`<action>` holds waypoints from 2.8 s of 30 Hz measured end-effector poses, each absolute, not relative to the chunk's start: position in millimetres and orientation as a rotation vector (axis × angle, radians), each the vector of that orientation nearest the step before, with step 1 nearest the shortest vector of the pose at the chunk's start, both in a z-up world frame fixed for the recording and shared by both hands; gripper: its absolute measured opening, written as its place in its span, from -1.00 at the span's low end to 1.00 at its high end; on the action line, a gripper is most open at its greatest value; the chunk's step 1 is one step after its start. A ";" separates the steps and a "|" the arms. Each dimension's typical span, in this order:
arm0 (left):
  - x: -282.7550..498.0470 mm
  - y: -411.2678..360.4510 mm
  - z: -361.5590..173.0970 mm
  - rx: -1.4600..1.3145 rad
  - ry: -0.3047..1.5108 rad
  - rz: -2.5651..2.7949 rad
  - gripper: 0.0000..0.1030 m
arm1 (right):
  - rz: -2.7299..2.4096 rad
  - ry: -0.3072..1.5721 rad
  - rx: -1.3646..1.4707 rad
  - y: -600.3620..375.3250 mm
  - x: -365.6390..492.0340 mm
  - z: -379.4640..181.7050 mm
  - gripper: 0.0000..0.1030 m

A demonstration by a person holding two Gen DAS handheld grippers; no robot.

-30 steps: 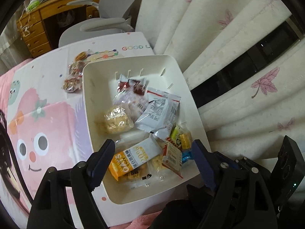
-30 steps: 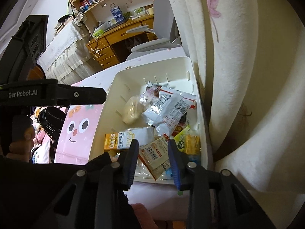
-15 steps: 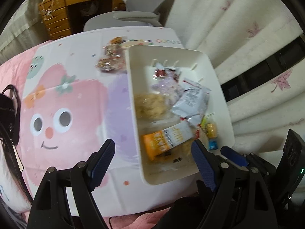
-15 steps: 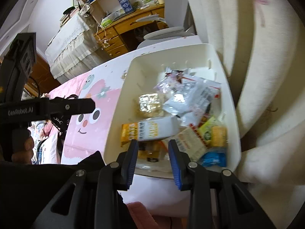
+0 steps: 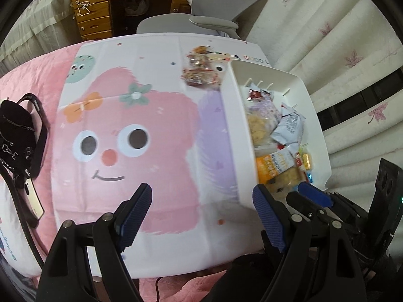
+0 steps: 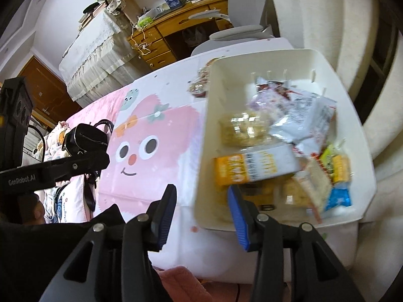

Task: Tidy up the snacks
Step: 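Withdraw both open grippers from the tray toward the remaining nut bags, then lower both open grippers over the clear red-printed nut bags on the cloth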

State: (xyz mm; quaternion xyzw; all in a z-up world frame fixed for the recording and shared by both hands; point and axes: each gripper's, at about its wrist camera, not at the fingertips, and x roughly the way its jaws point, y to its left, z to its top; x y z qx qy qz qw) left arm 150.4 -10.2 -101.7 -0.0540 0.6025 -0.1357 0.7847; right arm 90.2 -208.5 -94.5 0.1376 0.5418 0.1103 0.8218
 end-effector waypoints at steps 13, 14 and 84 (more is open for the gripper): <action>153.6 96.1 -100.3 -0.036 1.309 -0.327 0.58 | 0.219 1.158 0.339 -94.1 97.0 -107.7 -0.15; 155.3 101.1 -100.7 -0.027 1.311 -0.333 0.58 | 0.213 1.159 0.347 -86.0 97.6 -109.8 -0.15; 499.8 -79.4 -266.6 0.000 1.494 -0.496 0.62 | -0.262 0.849 0.435 -104.9 326.3 -244.9 0.24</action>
